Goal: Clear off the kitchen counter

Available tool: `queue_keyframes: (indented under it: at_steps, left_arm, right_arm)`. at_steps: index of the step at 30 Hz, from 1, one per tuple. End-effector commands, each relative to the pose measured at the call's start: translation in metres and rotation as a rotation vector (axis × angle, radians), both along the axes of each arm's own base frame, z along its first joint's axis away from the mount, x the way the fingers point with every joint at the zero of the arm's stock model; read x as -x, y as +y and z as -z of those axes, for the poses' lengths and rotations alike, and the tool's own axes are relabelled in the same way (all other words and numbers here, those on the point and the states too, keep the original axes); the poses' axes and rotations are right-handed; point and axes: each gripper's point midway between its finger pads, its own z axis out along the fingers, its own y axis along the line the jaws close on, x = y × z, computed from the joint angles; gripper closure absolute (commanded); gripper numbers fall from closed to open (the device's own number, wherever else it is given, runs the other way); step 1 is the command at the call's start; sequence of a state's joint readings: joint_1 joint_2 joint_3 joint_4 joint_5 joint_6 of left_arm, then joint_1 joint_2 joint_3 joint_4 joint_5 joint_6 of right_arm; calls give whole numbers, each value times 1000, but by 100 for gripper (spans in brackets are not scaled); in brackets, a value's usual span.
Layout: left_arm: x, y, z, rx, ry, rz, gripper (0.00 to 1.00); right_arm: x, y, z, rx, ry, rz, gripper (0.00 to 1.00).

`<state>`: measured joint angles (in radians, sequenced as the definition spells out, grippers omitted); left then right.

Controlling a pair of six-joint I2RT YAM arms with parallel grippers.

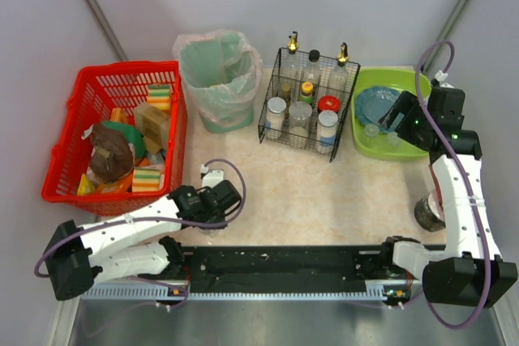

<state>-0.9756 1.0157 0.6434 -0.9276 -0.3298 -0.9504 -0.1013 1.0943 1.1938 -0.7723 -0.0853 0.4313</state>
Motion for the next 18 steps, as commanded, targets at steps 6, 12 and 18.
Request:
queue_keyframes:
  at_steps: [6, 12, 18]
  left_arm:
    - [-24, -22, -22, 54, -95, 22, 97]
    - [-47, -82, -66, 230, -173, 181, 100]
    - [-78, -155, -148, 412, -291, 332, 100]
  right_arm:
    - [5, 12, -19, -29, -87, -65, 19]
    - [23, 52, -25, -152, -166, -236, 16]
    - [55, 76, -46, -207, -271, -344, 13]
